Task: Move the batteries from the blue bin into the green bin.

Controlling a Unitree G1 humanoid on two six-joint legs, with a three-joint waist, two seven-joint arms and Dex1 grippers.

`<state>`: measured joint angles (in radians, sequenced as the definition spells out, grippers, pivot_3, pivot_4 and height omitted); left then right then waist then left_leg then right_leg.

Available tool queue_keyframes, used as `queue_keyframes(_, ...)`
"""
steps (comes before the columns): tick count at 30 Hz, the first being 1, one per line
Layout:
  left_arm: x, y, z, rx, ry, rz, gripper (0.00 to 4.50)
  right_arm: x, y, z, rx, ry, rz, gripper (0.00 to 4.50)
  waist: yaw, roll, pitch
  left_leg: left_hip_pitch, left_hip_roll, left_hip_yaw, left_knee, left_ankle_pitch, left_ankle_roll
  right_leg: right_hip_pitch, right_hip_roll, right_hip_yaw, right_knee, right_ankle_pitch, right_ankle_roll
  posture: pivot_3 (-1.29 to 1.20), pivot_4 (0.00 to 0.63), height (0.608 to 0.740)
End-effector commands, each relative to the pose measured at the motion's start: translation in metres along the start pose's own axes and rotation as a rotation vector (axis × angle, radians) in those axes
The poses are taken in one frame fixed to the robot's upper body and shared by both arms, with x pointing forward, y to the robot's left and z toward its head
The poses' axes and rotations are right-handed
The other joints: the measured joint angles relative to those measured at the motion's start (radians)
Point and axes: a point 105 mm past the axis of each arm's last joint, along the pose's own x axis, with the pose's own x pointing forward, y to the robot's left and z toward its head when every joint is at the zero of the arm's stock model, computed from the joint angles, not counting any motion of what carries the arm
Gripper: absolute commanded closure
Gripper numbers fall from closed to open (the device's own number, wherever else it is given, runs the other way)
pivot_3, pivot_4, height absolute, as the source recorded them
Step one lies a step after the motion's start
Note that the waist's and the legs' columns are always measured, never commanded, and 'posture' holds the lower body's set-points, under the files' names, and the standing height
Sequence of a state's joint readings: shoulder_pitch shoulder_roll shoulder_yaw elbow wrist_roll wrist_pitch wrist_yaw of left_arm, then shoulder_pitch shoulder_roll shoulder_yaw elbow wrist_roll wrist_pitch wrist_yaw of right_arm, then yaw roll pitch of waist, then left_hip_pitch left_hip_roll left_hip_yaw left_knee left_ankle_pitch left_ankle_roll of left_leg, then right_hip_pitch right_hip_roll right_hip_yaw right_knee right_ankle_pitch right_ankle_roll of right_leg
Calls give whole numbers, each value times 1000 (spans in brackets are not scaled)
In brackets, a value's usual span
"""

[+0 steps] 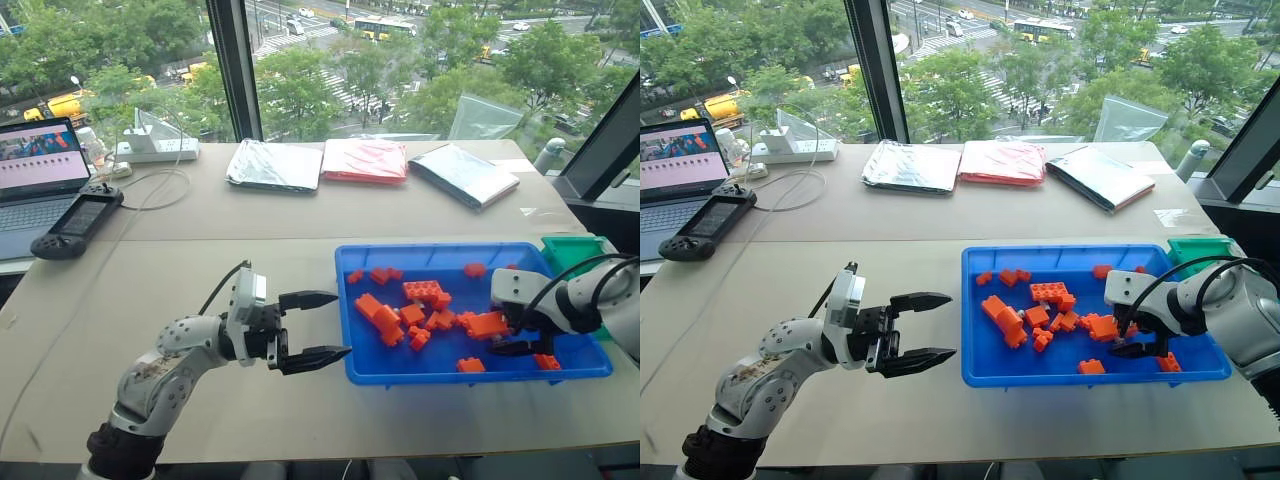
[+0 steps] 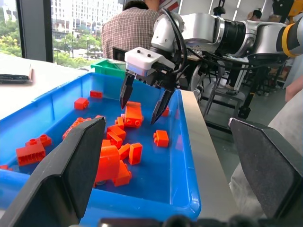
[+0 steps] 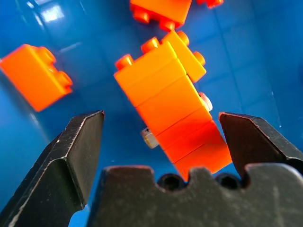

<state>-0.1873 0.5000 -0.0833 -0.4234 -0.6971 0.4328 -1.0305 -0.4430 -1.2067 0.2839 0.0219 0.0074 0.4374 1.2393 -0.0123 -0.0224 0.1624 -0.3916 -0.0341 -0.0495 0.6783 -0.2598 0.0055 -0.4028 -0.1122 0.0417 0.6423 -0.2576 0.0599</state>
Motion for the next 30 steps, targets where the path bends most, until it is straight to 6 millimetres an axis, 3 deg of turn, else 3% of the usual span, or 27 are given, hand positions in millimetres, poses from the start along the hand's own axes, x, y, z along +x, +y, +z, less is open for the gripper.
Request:
queue_keyframes(1,3,-7,10,64,-20,-21,0,-7,-12,3,-22,8,-45,19,0,0,0,0,0,0,0,0,0,0,0,0,0,0,0,0,150,740)
queue_keyframes(4,2,-7,10,64,-19,-16,0,-6,-13,2,-23,12,-45,742,1,0,0,0,0,0,0,0,0,0,0,0,0,0,0,0,150,740)
queue_keyframes(11,1,-8,10,68,-18,-10,0,-9,-13,4,-31,10,-48,3028,0,0,0,0,0,0,0,0,0,0,0,0,0,0,0,0,150,740)
queue_keyframes(21,1,-9,9,67,-9,-11,0,-43,-24,18,-3,-51,-146,3042,1,0,0,0,0,0,0,0,0,0,0,0,0,0,0,0,150,740)
queue_keyframes(25,2,-9,9,69,-7,-10,0,-51,-47,10,42,-23,-274,3042,0,1,0,0,0,0,0,0,0,0,0,0,0,0,0,0,150,740)
queue_keyframes(30,5,-8,9,73,-7,-8,0,-37,-80,-1,153,9,-434,3042,-4,1,0,0,0,0,0,0,0,0,0,0,0,0,0,0,150,740)
